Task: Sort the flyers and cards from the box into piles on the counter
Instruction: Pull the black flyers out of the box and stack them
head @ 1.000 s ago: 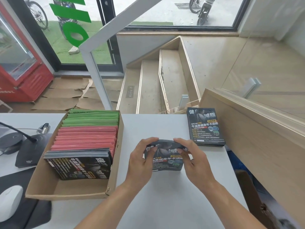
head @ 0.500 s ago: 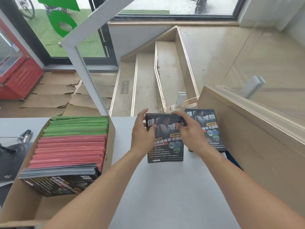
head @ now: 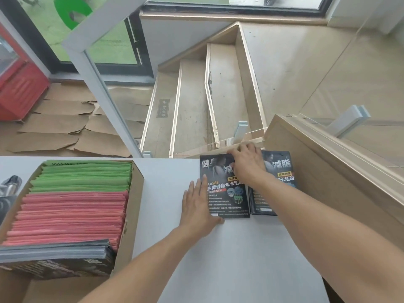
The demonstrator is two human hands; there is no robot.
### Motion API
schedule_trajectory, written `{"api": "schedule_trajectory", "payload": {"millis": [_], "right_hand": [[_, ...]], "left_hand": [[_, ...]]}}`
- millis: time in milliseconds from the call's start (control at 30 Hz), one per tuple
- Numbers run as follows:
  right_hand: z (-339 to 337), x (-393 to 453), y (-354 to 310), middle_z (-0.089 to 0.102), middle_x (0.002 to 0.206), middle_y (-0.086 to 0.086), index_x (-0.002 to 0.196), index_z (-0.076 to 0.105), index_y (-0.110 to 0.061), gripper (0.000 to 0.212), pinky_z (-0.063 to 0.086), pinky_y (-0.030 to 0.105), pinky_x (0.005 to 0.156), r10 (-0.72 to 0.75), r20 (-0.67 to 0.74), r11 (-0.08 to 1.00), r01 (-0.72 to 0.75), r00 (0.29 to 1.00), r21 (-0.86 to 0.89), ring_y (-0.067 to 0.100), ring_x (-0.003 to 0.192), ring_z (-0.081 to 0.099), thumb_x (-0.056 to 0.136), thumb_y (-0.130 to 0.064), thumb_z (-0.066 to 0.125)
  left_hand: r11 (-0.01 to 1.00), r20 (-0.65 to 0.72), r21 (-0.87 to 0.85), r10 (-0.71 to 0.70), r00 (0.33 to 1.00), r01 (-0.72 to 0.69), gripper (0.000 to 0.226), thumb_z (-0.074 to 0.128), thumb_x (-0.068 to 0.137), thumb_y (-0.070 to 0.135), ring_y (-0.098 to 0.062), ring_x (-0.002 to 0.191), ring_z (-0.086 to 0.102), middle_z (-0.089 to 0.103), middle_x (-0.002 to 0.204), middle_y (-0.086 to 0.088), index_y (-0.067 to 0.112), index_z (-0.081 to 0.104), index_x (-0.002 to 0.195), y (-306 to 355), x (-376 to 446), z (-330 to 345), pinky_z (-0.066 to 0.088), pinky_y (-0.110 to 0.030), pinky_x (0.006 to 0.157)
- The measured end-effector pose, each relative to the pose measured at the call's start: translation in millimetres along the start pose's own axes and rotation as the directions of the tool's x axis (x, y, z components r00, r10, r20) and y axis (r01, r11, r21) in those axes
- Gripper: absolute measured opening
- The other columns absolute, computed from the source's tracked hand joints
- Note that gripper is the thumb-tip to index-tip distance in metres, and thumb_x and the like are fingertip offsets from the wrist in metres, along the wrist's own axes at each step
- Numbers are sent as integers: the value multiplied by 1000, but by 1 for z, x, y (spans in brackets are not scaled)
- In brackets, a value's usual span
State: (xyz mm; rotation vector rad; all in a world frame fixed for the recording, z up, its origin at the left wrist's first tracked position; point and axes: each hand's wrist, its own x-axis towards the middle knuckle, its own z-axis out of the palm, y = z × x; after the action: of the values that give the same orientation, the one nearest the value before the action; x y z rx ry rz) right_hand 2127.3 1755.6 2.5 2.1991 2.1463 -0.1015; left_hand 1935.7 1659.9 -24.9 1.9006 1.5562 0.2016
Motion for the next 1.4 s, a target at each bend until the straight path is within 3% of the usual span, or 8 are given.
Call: {"api": "schedule_trajectory", "payload": {"millis": [267,633,767,867,967,1167,1300,1400], "right_hand": [[-7,23,21,49,146,9,142,50,-26,47,-1,55,123,-72,255,992,96,964,-81,34,142,32,95,-24,48],[-9,12,21,40,151,14,152,33,-36,59,-2,58,121,-101,279,994,111,955,-21,36,146,22,94,-25,40],[-18,2,9,42,149,9,154,26,-35,66,0,53,123,-46,137,998,52,990,-41,32,145,26,93,-23,50],[-32,-19,-17,47,144,2,149,38,-33,57,13,45,123,-82,7,992,81,997,99,25,139,32,95,-21,52],[-38,-48,-50,56,133,-2,136,56,-33,43,29,43,115,-174,-137,942,206,975,265,22,130,40,97,-18,52],[-34,-121,-140,67,110,-7,117,71,-26,31,44,36,99,-194,-383,725,395,903,564,18,110,55,91,-9,66],[-40,-174,-207,68,105,-9,116,71,-25,28,47,35,92,-349,-487,612,588,801,529,17,103,57,92,-12,65],[-45,-200,-243,66,111,-9,122,69,-25,30,44,32,95,-476,-486,579,678,733,453,17,107,56,95,-16,60]], "left_hand": [[999,-16,-39,21,1000,-21,124,80,76,42,-13,154,-12,2,169,7,24,-11,159,4,4,5,-8,-38,126],[983,-4,-184,16,1000,-16,128,91,65,35,-6,153,-8,11,167,10,25,5,160,-10,6,4,-7,-32,125],[981,19,-193,27,999,-23,136,91,66,34,-8,153,-13,0,168,7,26,-6,160,-4,-1,3,-7,-34,126],[952,-34,-301,40,999,-48,124,85,76,25,-7,154,-2,0,168,11,33,-5,159,-2,-27,-2,13,-37,126],[911,-298,-376,55,953,-170,88,72,88,13,0,150,18,23,162,12,28,20,158,-2,-68,-20,24,-30,122],[883,-680,-349,-8,733,-314,38,68,93,11,-1,125,54,60,128,18,23,61,129,-18,-152,-87,36,-11,103],[928,-743,-265,-24,668,-262,28,61,100,17,-9,126,55,61,127,15,20,62,128,-66,-191,-120,43,-30,106],[986,-756,-148,-62,651,-78,38,51,100,23,-8,141,41,55,143,9,19,58,137,-113,-211,-135,33,-46,119]]}}
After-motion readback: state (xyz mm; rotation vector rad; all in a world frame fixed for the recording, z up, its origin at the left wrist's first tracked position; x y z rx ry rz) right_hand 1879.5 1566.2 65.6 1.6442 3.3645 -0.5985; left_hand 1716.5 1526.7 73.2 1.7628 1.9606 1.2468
